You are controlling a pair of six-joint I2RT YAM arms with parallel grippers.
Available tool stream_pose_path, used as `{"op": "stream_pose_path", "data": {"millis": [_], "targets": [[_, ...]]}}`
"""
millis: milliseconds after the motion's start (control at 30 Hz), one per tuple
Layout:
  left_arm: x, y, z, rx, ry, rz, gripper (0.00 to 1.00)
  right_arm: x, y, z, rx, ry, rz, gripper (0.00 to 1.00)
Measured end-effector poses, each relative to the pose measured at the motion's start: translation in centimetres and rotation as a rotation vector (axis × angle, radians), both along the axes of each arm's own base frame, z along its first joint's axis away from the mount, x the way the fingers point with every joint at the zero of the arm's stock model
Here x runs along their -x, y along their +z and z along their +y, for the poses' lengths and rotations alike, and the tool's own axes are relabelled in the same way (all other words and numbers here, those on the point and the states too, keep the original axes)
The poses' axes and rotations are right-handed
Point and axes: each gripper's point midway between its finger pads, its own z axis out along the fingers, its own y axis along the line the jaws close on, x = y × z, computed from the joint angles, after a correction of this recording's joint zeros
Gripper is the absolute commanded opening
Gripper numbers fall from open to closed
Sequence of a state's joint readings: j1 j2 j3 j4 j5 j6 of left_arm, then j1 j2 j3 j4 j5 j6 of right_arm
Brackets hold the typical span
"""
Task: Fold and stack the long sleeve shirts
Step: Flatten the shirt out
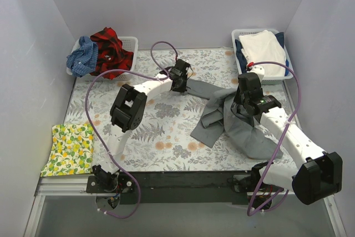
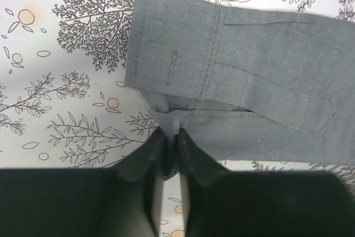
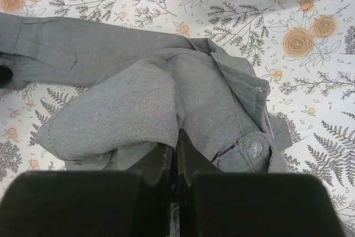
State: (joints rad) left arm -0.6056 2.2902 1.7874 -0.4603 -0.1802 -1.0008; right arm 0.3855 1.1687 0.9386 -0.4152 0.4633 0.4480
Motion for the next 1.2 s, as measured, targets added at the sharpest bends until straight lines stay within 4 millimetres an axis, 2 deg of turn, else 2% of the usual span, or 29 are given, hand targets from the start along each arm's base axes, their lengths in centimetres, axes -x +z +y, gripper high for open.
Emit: {"op": "stream_pose_path", "data": {"millis": [200, 300, 367, 433, 533, 633, 667, 733, 800, 833, 867, 900, 967, 1033, 1067, 1200], "targets": [[-0.4, 0.2, 0.0, -0.045, 0.000, -0.016, 0.00, 0.0, 0.0, 0.0, -0.002, 0.001, 0.001, 0.06], [-1.0, 0.4, 1.6, -0.078, 0.036, -0.011, 0.00, -0.1, 0.0, -0.3, 0.000, -0.008, 0.000, 0.06], [-1.7, 0.6, 3.8, -0.095, 0.077, 0.005, 0.00, -0.1, 0.1, -0.7, 0.001, -0.019, -0.001, 0.06], [-3.2, 1.1, 7.7, -0.107, 0.151, 0.025, 0.00, -0.2, 0.2, -1.4, 0.000, -0.037, -0.006, 0.06], [-6.6, 3.8, 15.4, -0.104, 0.297, 0.004, 0.00, -0.3, 0.4, -2.3, -0.008, -0.060, -0.011, 0.06], [-9.1, 8.8, 21.9, -0.070, 0.423, -0.081, 0.00, -0.3, 0.3, -2.5, -0.018, -0.061, -0.007, 0.06], [-9.7, 11.4, 24.1, -0.053, 0.459, -0.127, 0.00, -0.4, 0.3, -2.4, -0.023, -0.055, -0.007, 0.06], [-9.9, 16.4, 26.6, -0.036, 0.502, -0.225, 0.00, -0.5, 0.3, -2.2, -0.031, -0.046, -0.008, 0.06], [-9.6, 22.5, 27.7, -0.008, 0.518, -0.353, 0.00, -0.6, 0.3, -1.9, -0.037, -0.033, -0.008, 0.03], [-9.2, 26.2, 27.7, 0.016, 0.515, -0.428, 0.00, -0.6, 0.3, -1.8, -0.037, -0.028, -0.008, 0.01], [-9.0, 28.6, 27.5, 0.036, 0.512, -0.476, 0.00, -0.7, 0.3, -1.8, -0.038, -0.023, -0.010, 0.01], [-8.6, 32.2, 27.3, 0.071, 0.507, -0.552, 0.00, -0.7, 0.4, -1.7, -0.038, -0.016, -0.011, 0.01], [-7.8, 37.0, 26.6, 0.133, 0.480, -0.655, 0.00, -0.7, 0.5, -1.4, -0.041, 0.003, -0.014, 0.01], [-6.9, 39.9, 26.2, 0.176, 0.457, -0.715, 0.00, -0.8, 0.8, -1.3, -0.045, 0.017, -0.025, 0.01], [-6.6, 40.7, 26.1, 0.189, 0.448, -0.730, 0.00, -0.8, 1.1, -1.1, -0.050, 0.025, -0.039, 0.01], [-7.1, 42.0, 26.0, 0.228, 0.435, -0.751, 0.00, -1.2, 3.2, -1.1, -0.071, 0.037, -0.116, 0.01]]}}
